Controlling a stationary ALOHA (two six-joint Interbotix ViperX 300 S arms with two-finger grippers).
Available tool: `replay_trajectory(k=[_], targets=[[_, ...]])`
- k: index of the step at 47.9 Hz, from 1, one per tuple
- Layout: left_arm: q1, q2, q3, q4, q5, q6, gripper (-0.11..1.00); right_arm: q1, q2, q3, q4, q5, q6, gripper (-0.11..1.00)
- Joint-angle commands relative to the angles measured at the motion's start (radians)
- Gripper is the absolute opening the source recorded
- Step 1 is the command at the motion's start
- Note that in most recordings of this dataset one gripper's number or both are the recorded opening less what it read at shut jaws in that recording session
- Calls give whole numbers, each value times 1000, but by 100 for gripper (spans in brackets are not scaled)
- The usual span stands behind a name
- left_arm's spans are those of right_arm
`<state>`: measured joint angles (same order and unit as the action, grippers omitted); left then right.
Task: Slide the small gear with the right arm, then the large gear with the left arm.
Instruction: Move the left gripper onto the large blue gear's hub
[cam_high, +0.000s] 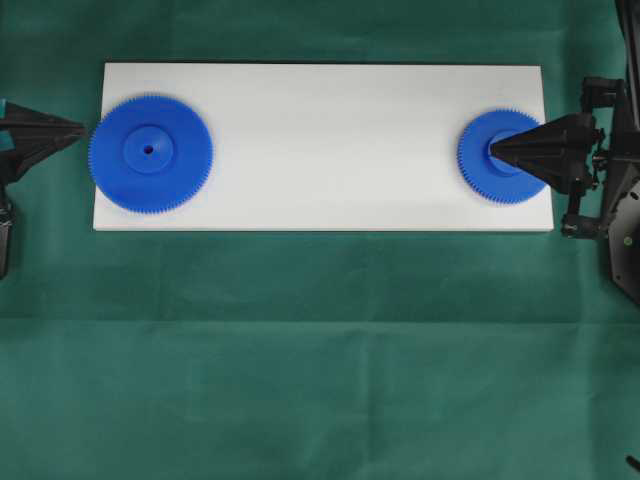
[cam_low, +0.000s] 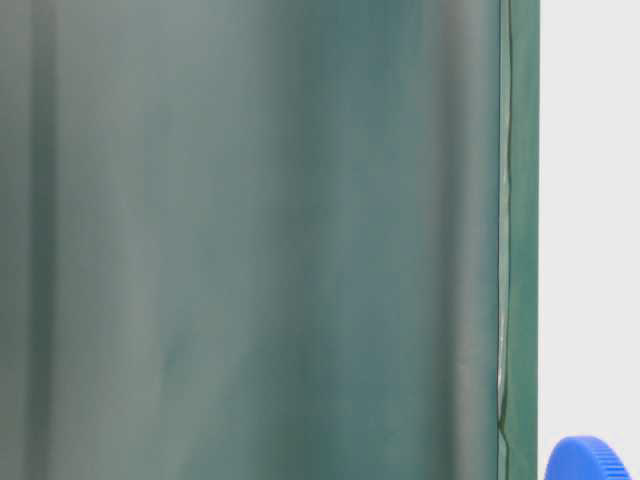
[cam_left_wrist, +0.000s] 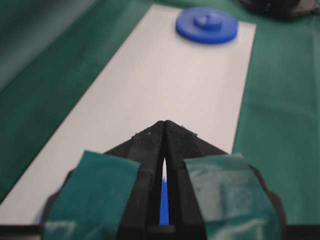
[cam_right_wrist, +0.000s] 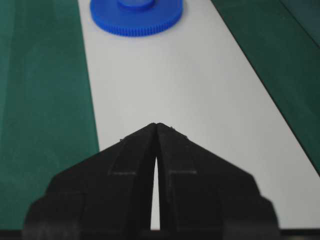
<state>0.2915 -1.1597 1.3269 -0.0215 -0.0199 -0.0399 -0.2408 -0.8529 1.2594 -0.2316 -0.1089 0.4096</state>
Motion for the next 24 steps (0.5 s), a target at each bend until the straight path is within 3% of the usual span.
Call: replay_trajectory(k=[1,12,24], targets=[[20,66,-49,-2,34,0,-1,2,3,-11,-2,-11,0,53],[29,238,-127,0,118,2,-1,3,5,-9,-2,-11,0,52],[29,331,-170,-2,183,2,-1,2,5,-2,-2,-11,0,52]])
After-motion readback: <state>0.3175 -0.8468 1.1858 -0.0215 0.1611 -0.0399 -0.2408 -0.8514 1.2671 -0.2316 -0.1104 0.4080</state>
